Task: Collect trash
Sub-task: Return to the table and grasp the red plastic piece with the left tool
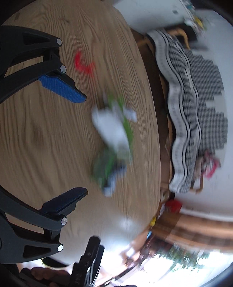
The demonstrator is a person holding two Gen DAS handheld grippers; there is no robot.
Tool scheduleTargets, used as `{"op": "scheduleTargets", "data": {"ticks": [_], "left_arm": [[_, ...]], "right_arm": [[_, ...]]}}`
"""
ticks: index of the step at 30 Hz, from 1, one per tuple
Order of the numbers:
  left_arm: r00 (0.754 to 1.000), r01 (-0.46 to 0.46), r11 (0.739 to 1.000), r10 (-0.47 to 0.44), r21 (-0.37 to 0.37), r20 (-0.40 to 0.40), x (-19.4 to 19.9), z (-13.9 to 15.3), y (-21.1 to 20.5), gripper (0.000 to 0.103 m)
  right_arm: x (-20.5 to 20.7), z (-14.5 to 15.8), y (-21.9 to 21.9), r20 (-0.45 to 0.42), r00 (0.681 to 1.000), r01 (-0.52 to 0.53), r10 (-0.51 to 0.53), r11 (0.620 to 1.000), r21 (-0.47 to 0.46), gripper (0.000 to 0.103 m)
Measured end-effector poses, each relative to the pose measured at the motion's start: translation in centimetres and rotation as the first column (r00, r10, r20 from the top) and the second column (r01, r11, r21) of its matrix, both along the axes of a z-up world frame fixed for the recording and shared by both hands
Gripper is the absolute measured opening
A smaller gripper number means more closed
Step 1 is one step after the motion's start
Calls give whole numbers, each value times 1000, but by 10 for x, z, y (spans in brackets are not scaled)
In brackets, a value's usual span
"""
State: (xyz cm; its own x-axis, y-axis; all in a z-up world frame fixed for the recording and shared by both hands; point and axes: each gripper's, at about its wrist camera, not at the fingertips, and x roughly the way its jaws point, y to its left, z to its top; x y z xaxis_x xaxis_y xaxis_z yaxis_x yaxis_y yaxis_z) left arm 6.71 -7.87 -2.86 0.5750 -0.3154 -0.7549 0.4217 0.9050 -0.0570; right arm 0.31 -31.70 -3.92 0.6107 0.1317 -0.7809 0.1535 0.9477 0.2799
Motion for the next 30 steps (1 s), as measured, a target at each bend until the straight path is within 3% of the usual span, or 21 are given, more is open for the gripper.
{"op": "scheduleTargets", "data": {"ticks": [8,15,19,21,25,27,30], "left_arm": [[985,-161,987,162,25,-50,53,-29,89,92],[985,-165,985,167,53,-44,78,-50,115,92],[982,-177,984,179,29,-63,93,-59,122,92],[983,-168,985,170,39,-62,95,-61,121,92],[986,-150,986,154,74,-65,97,-65,116,92],[987,-140,987,146,82,-64,97,-66,114,89],[987,-133,986,141,105,-78,96,-70,110,68]], "right_arm": [[56,-40,67,-65,990,-127,124,991,-32,68],[93,-60,79,-74,992,-104,99,993,-59,59],[100,-60,77,-57,995,-88,85,994,-60,43],[104,-61,77,-59,994,-94,90,993,-66,20],[101,-57,80,-42,994,-106,103,991,-80,17],[98,-53,82,-28,993,-115,114,991,-75,17],[91,-45,83,-12,993,-122,121,990,-73,17]]}}
